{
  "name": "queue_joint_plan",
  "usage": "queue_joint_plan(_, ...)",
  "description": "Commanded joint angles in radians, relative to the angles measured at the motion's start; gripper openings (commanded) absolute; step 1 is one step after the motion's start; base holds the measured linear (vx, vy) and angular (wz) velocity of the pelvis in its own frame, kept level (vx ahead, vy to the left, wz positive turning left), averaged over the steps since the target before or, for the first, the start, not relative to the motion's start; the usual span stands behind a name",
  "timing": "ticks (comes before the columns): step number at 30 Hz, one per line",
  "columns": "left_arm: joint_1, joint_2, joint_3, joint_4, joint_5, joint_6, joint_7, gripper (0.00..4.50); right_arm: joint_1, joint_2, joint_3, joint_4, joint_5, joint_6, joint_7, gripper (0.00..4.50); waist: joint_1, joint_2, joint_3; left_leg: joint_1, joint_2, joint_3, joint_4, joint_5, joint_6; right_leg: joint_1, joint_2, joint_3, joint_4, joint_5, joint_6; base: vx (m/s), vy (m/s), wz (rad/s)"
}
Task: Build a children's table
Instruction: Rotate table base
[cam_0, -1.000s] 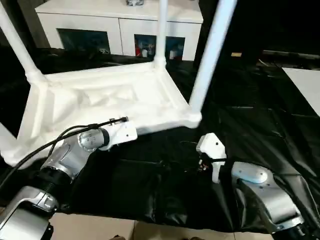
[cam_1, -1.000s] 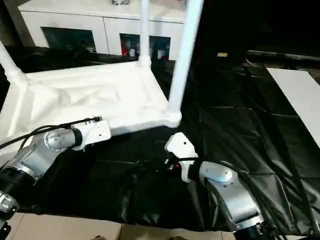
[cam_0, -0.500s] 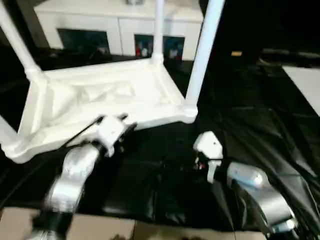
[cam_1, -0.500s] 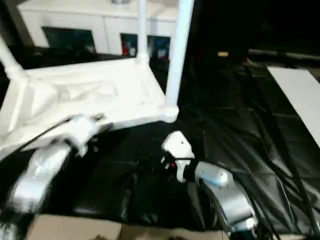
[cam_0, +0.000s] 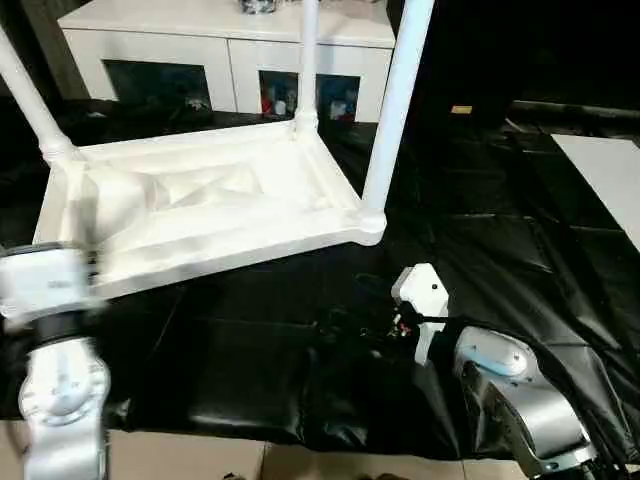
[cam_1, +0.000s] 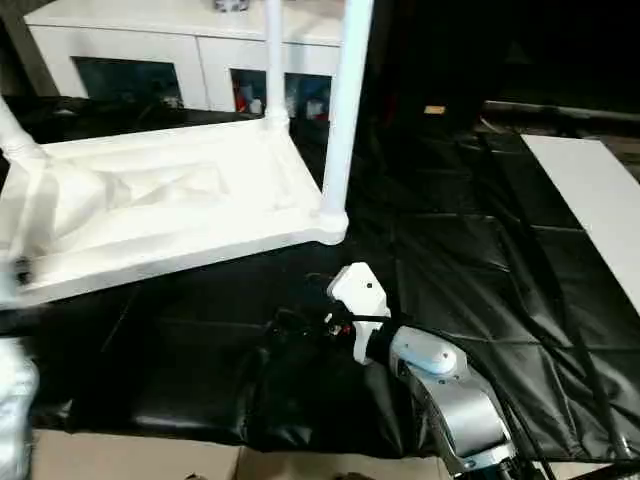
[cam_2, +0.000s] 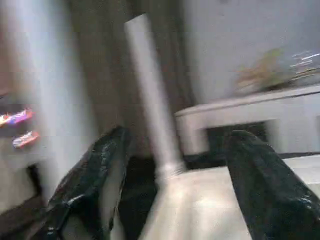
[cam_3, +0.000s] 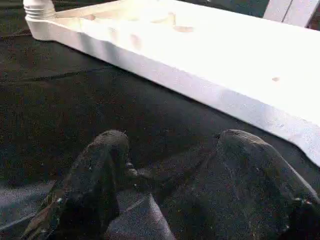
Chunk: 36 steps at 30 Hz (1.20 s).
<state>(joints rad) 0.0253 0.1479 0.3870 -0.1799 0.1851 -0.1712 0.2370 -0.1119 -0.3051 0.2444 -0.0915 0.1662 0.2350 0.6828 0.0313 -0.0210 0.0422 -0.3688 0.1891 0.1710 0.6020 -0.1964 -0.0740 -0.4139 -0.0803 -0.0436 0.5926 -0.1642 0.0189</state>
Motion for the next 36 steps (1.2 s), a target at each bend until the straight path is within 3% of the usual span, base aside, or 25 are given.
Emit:
queue_joint_plan(1, -0.009, -0.018, 0.046, -0.028, 0.042, 0.041, 0.09, 3.52, -0.003, -0.002, -0.008, 0.001, 0.008, -0.008, 0.0, 3.33, -0.002, 0.012, -0.046, 0.0, 0.032, -0.018, -0.086, -0.377, 0.017, 0.031, -0.03, 0.029, -0.082, -0.364, -0.102, 0.0, 0.0, 0.0)
queue_joint_plan(4, -0.01, -0.048, 0.089, -0.04, 0.088, 0.091, 0.161, 3.93, -0.002, -0.002, -0.007, 0.003, 0.007, -0.009, 0.003, 3.33, -0.001, 0.01, -0.048, 0.001, 0.033, -0.017, -0.085, -0.367, 0.026, 0.033, -0.029, 0.03, -0.08, -0.32, -0.115, 0.0, 0.0, 0.0)
queue_joint_plan(9, -0.032, -0.038, 0.105, -0.032, 0.086, 0.135, 0.193, 4.37, -0.009, -0.002, -0.007, 0.013, 0.005, -0.012, 0.007, 3.33, 0.005, 0.011, -0.05, 0.001, 0.032, -0.019, -0.086, -0.37, 0.03, 0.032, -0.031, 0.03, -0.079, -0.309, -0.125, 0.0, 0.0, 0.0)
queue_joint_plan(10, -0.06, -0.019, 0.116, -0.002, 0.067, 0.15, 0.196, 4.43, -0.013, -0.001, -0.005, 0.016, 0.005, -0.013, 0.01, 3.33, 0.004, 0.005, -0.049, 0.0, 0.03, -0.018, -0.085, -0.375, 0.032, 0.032, -0.03, 0.029, -0.081, -0.314, -0.125, 0.0, 0.0, 0.0)
queue_joint_plan(11, -0.068, -0.013, 0.119, 0.007, 0.062, 0.153, 0.196, 4.43, -0.014, 0.0, -0.005, 0.017, 0.006, -0.013, 0.011, 3.33, 0.006, 0.008, -0.049, 0.002, 0.028, -0.018, -0.085, -0.378, 0.031, 0.03, -0.03, 0.029, -0.08, -0.322, -0.123, 0.0, 0.0, 0.0)
queue_joint_plan(16, -0.141, 0.054, 0.13, 0.115, -0.024, 0.152, 0.098, 4.47, -0.023, 0.001, -0.001, 0.021, 0.009, -0.011, 0.021, 3.33, 0.009, -0.003, -0.05, 0.0, 0.028, -0.02, -0.086, -0.354, 0.029, 0.03, -0.035, 0.031, -0.08, -0.348, -0.11, 0.0, 0.0, 0.0)
queue_joint_plan(20, -0.195, 0.122, 0.124, 0.25, -0.133, 0.147, -0.059, 4.47, -0.031, 0.005, 0.012, 0.027, 0.004, -0.01, 0.028, 3.33, 0.01, 0.001, -0.053, 0.003, 0.026, -0.018, -0.086, -0.347, 0.021, 0.029, -0.032, 0.032, -0.074, -0.289, -0.124, 0.0, 0.0, 0.0)
queue_joint_plan(23, -0.207, 0.156, 0.116, 0.298, -0.124, 0.172, -0.082, 4.47, -0.035, 0.007, 0.015, 0.028, 0.003, -0.009, 0.03, 3.33, 0.009, 0.0, -0.055, 0.002, 0.029, -0.019, -0.089, -0.335, 0.015, 0.032, -0.033, 0.032, -0.067, -0.251, -0.133, 0.0, 0.0, 0.0)
queue_joint_plan(24, -0.227, 0.161, 0.129, 0.334, -0.219, 0.209, -0.174, 4.47, -0.036, 0.01, 0.016, 0.027, 0.002, -0.007, 0.031, 3.33, 0.012, 0.002, -0.055, 0.006, 0.028, -0.017, -0.087, -0.334, 0.008, 0.031, -0.037, 0.034, -0.065, -0.248, -0.144, 0.0, 0.0, 0.0)
queue_joint_plan(26, -0.233, 0.167, 0.137, 0.354, -0.248, 0.212, -0.198, 4.47, -0.035, 0.012, 0.017, 0.027, 0.002, -0.007, 0.031, 3.33, 0.014, 0.004, -0.056, 0.009, 0.028, -0.014, -0.087, -0.342, 0.004, 0.027, -0.034, 0.034, -0.065, -0.242, -0.159, 0.0, 0.0, 0.0)
queue_joint_plan(27, -0.244, 0.168, 0.151, 0.376, -0.301, 0.241, -0.244, 4.47, -0.034, 0.013, 0.017, 0.026, 0.002, -0.005, 0.032, 3.33, 0.017, 0.007, -0.055, 0.008, 0.029, -0.015, -0.088, -0.337, 0.001, 0.031, -0.036, 0.035, -0.062, -0.227, -0.165, 0.0, 0.0, 0.0)
queue_joint_plan(29, -0.258, 0.177, 0.17, 0.424, -0.374, 0.271, -0.32, 4.47, -0.03, 0.015, 0.02, 0.023, 0.003, -0.002, 0.034, 3.33, 0.022, 0.005, -0.054, 0.01, 0.027, -0.012, -0.089, -0.34, -0.001, 0.03, -0.035, 0.035, -0.064, -0.238, -0.164, 0.0, 0.0, 0.0)
queue_joint_plan(31, -0.277, 0.193, 0.193, 0.487, -0.51, 0.333, -0.482, 4.47, -0.024, 0.01, 0.027, 0.022, 0.002, -0.004, 0.04, 3.33, 0.031, 0.005, -0.053, 0.016, 0.025, -0.011, -0.089, -0.359, -0.011, 0.026, -0.038, 0.036, -0.067, -0.279, -0.158, 0.0, 0.0, 0.0)
queue_joint_plan(32, -0.279, 0.196, 0.195, 0.494, -0.527, 0.342, -0.505, 4.47, -0.024, 0.009, 0.028, 0.023, 0.002, -0.004, 0.041, 3.33, 0.031, 0.006, -0.051, 0.017, 0.027, -0.011, -0.092, -0.371, -0.012, 0.024, -0.036, 0.036, -0.069, -0.287, -0.156, 0.0, 0.0, 0.0)
queue_joint_plan(35, -0.211, 0.246, 0.128, 0.408, -0.684, 0.503, -0.825, 4.47, -0.024, 0.005, 0.026, 0.026, 0.002, -0.002, 0.04, 3.33, 0.042, 0.009, -0.046, 0.026, 0.032, -0.011, -0.095, -0.416, -0.033, 0.015, -0.042, 0.041, -0.071, -0.346, -0.158, 0.0, 0.0, 0.0)
queue_joint_plan(36, -0.161, 0.285, 0.067, 0.352, -0.727, 0.565, -0.957, 4.47, -0.025, 0.003, 0.021, 0.031, -0.003, -0.002, 0.036, 3.33, 0.048, 0.014, -0.044, 0.026, 0.036, -0.012, -0.1, -0.434, -0.04, 0.014, -0.04, 0.042, -0.072, -0.368, -0.153, 0.0, 0.0, 0.0)
